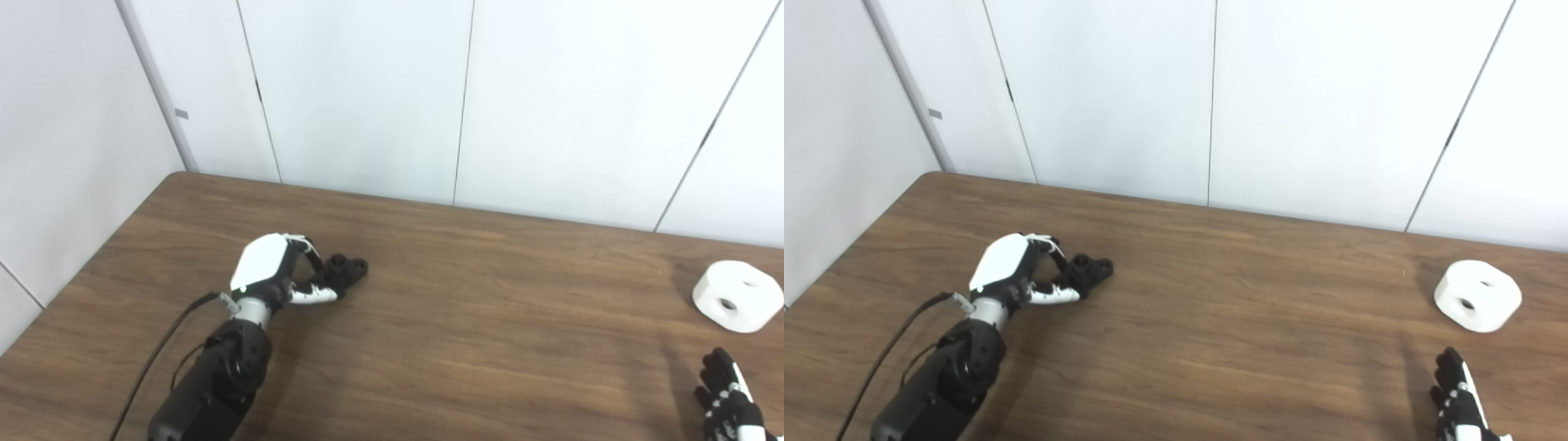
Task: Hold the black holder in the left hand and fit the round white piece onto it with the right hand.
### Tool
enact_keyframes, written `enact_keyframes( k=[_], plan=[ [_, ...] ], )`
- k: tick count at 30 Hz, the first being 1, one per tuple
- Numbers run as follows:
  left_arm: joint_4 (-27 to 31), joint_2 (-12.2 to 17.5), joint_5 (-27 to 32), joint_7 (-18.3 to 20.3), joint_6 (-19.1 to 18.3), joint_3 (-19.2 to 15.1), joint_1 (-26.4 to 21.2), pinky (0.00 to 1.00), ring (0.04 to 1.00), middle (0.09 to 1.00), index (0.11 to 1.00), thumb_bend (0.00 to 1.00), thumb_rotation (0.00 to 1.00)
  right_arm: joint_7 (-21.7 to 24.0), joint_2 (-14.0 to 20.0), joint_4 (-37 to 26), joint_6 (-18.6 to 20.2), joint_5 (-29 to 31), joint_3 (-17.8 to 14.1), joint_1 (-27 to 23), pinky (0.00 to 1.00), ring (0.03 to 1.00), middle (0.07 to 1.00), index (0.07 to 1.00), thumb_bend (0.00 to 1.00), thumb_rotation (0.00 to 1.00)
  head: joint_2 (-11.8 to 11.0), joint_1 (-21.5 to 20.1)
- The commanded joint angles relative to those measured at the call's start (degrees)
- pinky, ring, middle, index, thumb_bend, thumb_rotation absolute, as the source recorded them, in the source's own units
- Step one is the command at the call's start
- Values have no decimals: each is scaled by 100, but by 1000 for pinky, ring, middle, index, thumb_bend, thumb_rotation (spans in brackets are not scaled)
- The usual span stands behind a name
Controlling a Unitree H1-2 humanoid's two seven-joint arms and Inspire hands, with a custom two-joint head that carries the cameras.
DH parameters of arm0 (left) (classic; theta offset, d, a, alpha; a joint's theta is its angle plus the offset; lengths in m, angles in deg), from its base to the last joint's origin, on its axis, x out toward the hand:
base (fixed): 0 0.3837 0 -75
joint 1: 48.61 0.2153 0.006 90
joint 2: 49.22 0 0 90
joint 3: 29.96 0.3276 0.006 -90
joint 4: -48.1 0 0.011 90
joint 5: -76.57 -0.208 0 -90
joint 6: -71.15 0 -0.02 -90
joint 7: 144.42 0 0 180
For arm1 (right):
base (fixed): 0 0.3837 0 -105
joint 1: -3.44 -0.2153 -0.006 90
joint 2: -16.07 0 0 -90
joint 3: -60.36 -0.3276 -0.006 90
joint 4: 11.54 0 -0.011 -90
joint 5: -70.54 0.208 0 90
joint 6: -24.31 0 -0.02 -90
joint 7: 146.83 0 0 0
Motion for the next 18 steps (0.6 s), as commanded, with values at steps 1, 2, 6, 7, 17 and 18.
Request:
enact_keyframes(
  k=[1,2,6,7,17,18],
  plan=[
    [342,46,-272,-39,79,39,-39,1000,904,825,487,522,55,-27,-80,-232,-158,-5,4,3,1000,1000,993,987,577,1000,56,-93],
    [411,10,-319,-26,80,69,6,1000,901,823,487,523,54,-52,-88,-228,-157,-42,3,3,1000,1000,991,986,572,1000,66,-116],
    [707,-105,-403,107,178,195,195,1000,902,818,486,522,51,-94,-121,-200,-162,-63,-3,-3,1000,1000,982,976,576,1000,170,-295],
    [757,-122,-410,137,194,213,226,1000,904,819,486,522,51,-98,-128,-202,-160,-54,-3,0,1000,1000,981,975,570,1000,170,-295],
    [1221,-367,-791,277,460,571,593,1000,920,835,486,522,52,-128,-164,-183,-233,-114,85,-17,1000,1000,968,963,597,999,494,-792],
    [1277,-415,-821,302,486,622,645,1000,923,836,486,523,52,-153,-178,-212,-198,-157,101,-17,1000,1000,968,963,602,998,534,-836]
  ],
)
